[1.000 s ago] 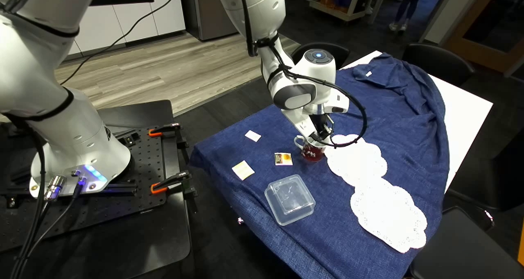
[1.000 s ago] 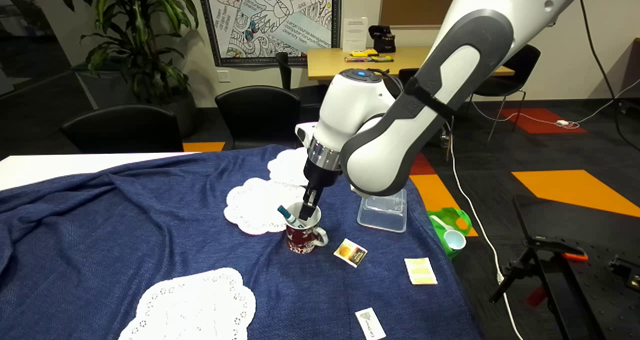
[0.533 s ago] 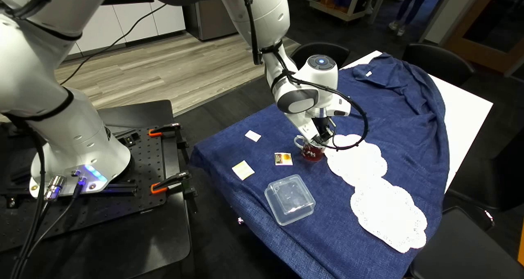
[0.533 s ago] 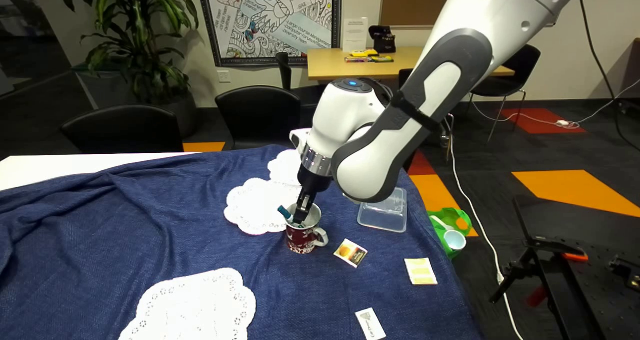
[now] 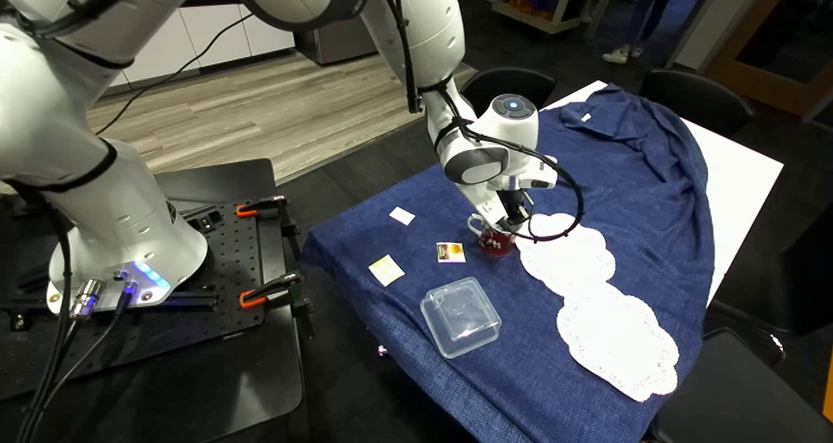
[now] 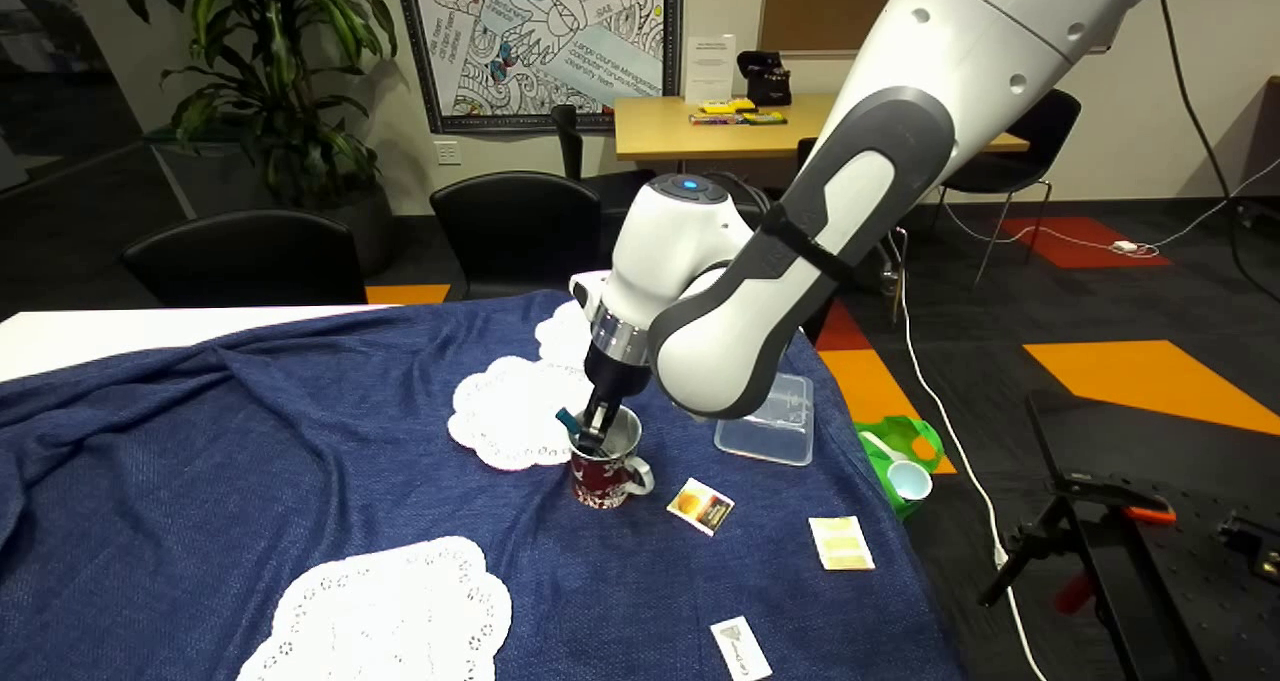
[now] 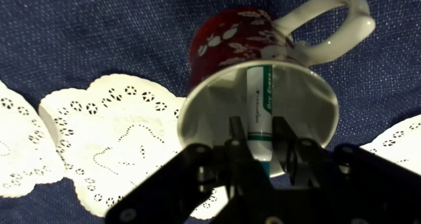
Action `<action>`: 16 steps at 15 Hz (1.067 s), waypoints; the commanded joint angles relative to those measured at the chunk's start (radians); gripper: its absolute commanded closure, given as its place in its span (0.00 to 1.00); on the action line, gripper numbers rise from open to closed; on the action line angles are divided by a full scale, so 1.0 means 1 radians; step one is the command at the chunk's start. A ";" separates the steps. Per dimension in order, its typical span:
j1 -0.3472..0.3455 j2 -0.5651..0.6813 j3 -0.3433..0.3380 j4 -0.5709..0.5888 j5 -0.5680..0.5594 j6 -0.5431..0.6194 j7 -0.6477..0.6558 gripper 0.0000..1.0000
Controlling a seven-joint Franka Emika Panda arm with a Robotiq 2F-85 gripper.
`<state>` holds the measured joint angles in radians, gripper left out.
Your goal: Remove the marker from the cup and put it on the table
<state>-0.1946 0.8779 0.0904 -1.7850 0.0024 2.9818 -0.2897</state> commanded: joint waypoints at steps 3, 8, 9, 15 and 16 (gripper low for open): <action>0.012 -0.033 -0.006 -0.022 -0.015 -0.021 0.042 0.95; 0.044 -0.160 -0.029 -0.166 -0.029 0.074 0.048 0.95; 0.055 -0.192 -0.036 -0.198 -0.032 0.095 0.052 0.95; 0.161 -0.378 -0.151 -0.334 -0.051 0.210 0.120 0.95; 0.198 -0.396 -0.200 -0.339 -0.047 0.218 0.150 0.95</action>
<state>-0.0804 0.5851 0.0002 -2.0431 -0.0261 3.1617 -0.2269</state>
